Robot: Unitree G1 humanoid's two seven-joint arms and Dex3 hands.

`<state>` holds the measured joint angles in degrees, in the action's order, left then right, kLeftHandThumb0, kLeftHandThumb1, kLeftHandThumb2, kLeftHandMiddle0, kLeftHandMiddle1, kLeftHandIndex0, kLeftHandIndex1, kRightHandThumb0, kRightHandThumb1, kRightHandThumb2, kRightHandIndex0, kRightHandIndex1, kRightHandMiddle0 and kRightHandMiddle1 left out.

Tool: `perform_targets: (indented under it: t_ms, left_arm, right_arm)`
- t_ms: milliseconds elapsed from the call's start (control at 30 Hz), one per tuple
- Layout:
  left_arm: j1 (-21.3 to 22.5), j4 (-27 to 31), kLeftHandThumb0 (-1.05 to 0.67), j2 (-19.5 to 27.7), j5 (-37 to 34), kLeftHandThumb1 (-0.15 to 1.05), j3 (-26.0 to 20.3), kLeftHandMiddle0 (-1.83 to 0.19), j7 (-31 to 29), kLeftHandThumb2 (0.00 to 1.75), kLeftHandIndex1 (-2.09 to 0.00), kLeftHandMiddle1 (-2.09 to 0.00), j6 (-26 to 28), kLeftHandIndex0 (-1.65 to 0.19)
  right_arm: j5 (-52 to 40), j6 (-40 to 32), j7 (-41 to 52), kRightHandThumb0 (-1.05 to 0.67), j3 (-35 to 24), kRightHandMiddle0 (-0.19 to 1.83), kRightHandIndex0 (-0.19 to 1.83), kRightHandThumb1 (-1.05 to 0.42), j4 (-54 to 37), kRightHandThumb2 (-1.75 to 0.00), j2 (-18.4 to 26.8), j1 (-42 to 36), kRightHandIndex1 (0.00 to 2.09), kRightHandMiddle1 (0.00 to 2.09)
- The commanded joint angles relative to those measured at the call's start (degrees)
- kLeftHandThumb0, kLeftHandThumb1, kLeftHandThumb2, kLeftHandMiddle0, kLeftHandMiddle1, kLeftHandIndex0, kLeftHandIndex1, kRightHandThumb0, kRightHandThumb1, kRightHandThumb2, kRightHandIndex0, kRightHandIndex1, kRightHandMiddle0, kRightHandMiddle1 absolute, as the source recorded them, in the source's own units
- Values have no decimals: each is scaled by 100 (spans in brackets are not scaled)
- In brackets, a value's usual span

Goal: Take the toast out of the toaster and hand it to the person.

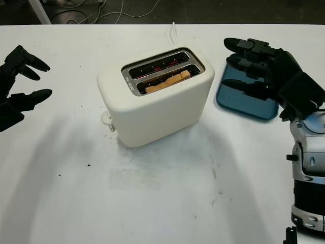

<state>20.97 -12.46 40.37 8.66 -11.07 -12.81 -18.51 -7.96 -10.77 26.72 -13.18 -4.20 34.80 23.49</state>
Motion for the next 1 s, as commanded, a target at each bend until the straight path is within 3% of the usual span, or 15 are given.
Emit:
perform_targets:
  t_ms: [0, 967]
  left_arm:
    - [38, 22, -105, -34, -26, 92, 24, 0, -9, 43, -154, -172, -66, 0]
    - [27, 42, -105, -4, 13, 92, 13, 0, 7, 45, -154, -172, -68, 0]
  right_arm:
    - [37, -49, -54, -62, -30, 51, 53, -80, -87, 0, 71, -43, 1, 0]
    - [148, 0, -98, -66, -23, 54, 55, -79, -103, 0, 63, -18, 1, 0]
